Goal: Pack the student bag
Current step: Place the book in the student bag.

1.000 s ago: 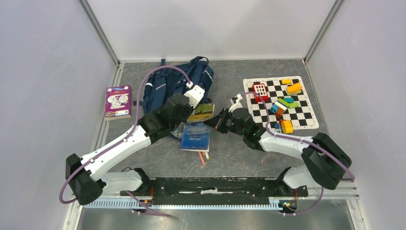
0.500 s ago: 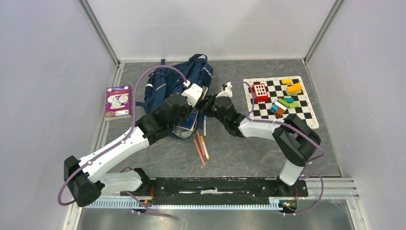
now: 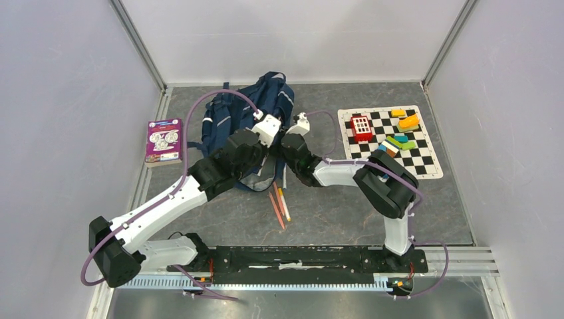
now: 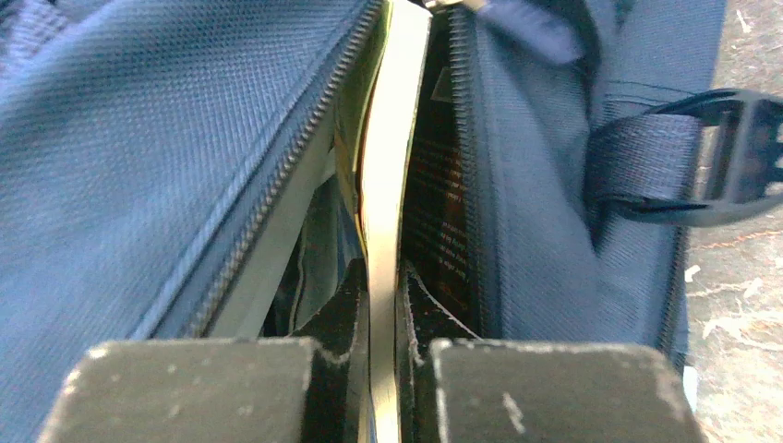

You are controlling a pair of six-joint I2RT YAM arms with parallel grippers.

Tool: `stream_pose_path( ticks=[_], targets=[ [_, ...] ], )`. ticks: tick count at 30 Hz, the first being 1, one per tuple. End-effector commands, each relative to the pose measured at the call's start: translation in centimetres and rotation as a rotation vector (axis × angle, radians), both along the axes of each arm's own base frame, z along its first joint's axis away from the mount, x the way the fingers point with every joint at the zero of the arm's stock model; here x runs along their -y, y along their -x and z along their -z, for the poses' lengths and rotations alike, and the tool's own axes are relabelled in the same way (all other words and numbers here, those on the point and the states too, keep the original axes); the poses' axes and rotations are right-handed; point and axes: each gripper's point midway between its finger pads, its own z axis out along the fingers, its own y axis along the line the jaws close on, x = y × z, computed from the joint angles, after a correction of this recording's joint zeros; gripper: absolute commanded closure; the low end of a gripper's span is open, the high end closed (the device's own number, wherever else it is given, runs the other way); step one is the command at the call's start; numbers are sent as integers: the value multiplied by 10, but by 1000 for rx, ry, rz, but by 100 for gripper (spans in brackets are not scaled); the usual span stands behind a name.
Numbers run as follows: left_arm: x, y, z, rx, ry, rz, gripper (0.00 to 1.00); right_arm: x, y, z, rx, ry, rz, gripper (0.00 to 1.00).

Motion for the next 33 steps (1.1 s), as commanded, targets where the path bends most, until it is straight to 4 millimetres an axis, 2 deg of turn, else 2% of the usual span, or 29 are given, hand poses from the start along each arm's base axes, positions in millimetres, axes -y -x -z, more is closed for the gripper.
stream_pose_path(
  ticks=[1, 4, 10, 16, 22, 25, 28, 29, 30, 33],
  targets=[
    [25, 6, -54, 93, 212, 76, 98, 1, -39, -43, 135, -86, 134, 93],
    [25, 6, -54, 94, 213, 74, 98, 2, -38, -32, 119, -77, 136, 80],
    [24, 5, -53, 90, 208, 68, 98, 20, -29, -27, 114, -46, 166, 42],
    [23, 3, -50, 83, 201, 50, 98, 52, -10, -29, 110, -13, 203, 32],
    [22, -4, -41, 47, 191, 15, 98, 89, 22, -28, 112, -6, 205, 24],
    [28, -5, -35, 7, 212, 8, 98, 107, 40, -30, 109, 1, 194, 21],
    [34, -3, -30, -20, 227, 27, 98, 134, 57, -33, 128, 37, 212, 19],
    [36, -2, -30, -28, 229, 37, 96, 144, 61, -32, 135, 65, 227, 18],
    [39, -1, -29, -37, 230, 49, 88, 154, 66, -37, 145, 88, 239, 17],
    [42, 3, -33, -52, 252, 68, 38, 187, 77, -50, 188, 187, 286, 14]
  ],
)
